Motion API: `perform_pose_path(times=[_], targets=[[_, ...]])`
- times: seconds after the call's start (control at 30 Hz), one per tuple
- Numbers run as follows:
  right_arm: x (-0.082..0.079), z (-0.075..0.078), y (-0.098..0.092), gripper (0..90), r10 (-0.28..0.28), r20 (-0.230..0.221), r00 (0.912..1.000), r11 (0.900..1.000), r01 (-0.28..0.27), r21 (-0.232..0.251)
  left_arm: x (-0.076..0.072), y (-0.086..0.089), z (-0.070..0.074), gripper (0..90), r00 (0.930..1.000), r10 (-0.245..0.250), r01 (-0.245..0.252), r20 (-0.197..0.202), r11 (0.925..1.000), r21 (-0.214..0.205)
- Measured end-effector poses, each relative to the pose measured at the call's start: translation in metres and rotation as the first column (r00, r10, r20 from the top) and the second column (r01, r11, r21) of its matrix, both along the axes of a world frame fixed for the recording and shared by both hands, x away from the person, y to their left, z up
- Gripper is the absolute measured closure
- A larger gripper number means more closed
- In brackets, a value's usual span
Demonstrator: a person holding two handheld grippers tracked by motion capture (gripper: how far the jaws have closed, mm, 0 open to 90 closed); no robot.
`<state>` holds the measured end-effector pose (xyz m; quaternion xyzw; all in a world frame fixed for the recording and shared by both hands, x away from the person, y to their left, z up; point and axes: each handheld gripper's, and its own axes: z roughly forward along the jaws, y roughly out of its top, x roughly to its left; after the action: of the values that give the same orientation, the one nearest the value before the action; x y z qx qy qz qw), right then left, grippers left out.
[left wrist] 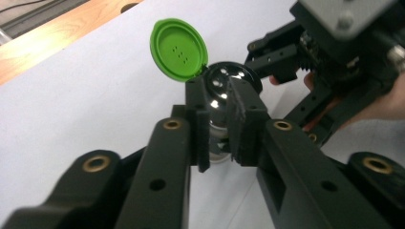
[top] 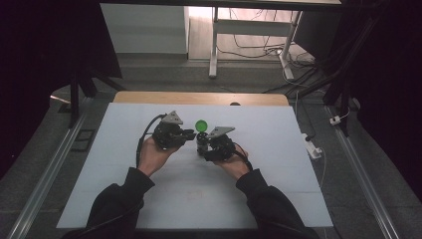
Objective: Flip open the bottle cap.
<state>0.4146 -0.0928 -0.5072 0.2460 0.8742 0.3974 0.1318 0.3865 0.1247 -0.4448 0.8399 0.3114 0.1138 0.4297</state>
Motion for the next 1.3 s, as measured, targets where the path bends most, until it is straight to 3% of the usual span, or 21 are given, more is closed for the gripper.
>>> perform_pose_path(times=[0.27,0.43,0.47,0.57,0.77,1.13,1.23,1.3], targets=[[-0.002,0.005,-0.004,35.9,0.0,-0.021,0.9998,0.9998,0.0,0.018,-0.011,0.008,-0.002,65.7,0.9999,0.008,-0.008,-0.014,0.9998,-0.021],[-0.006,0.01,-0.009,26.6,-0.009,-0.042,0.9991,0.9991,0.011,0.042,-0.018,0.013,-0.004,50.0,0.9995,0.009,-0.01,-0.031,0.9995,-0.031],[-0.006,0.01,-0.009,26.6,-0.009,-0.042,0.9991,0.9991,0.011,0.042,-0.019,0.014,-0.004,50.0,0.9994,0.011,-0.012,-0.032,0.9996,-0.027],[-0.01,0.013,-0.012,22.9,-0.018,-0.069,0.9974,0.9982,0.022,0.056,-0.024,0.017,-0.005,37.8,0.999,0.002,-0.003,-0.045,0.9995,-0.032],[-0.015,0.015,-0.015,19.2,-0.023,-0.081,0.9964,0.9983,0.027,0.052,-0.033,0.023,-0.004,22.7,0.9983,-0.003,0.0,-0.059,0.9991,-0.043],[-0.032,0.024,-0.022,10.3,-0.031,-0.114,0.993,0.9975,0.038,0.059,-0.056,0.041,-0.007,9.7,0.9953,0.004,-0.01,-0.096,0.998,-0.062],[-0.039,0.026,-0.024,8.2,-0.027,-0.107,0.9939,0.9984,0.032,0.046,-0.062,0.047,-0.007,7.4,0.9943,0.01,-0.019,-0.106,0.9964,-0.083],[-0.045,0.029,-0.025,6.5,-0.027,-0.078,0.9966,0.999,0.03,0.033,-0.066,0.052,-0.007,5.7,0.9936,0.009,-0.02,-0.113,0.995,-0.098]])
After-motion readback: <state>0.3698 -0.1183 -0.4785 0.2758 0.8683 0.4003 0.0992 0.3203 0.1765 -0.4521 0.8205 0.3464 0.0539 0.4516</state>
